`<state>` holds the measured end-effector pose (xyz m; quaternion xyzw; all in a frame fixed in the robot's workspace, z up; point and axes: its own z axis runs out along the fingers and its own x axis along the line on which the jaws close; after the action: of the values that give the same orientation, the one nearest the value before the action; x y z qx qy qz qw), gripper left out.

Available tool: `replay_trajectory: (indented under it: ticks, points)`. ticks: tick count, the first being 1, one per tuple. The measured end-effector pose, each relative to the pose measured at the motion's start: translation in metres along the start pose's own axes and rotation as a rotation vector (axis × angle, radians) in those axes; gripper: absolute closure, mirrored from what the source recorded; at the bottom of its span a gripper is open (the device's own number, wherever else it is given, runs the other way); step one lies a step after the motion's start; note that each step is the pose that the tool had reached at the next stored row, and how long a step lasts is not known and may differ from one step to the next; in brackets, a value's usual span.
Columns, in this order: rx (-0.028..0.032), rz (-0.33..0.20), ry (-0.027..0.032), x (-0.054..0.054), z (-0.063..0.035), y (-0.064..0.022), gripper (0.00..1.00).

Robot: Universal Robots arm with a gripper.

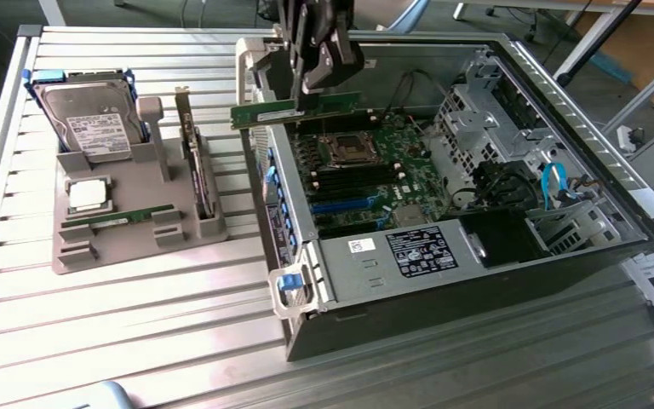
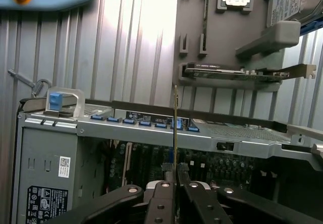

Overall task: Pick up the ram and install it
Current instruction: 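Pick up the ram and move it above insertion slot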

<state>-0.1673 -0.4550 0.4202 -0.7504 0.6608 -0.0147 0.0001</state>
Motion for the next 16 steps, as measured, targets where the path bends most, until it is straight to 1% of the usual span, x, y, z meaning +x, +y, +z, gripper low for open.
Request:
replay_trajectory:
  ticks: [16]
  points:
    - [-0.0002,0.0,0.0001,0.002,0.0004,-0.0189,0.87]
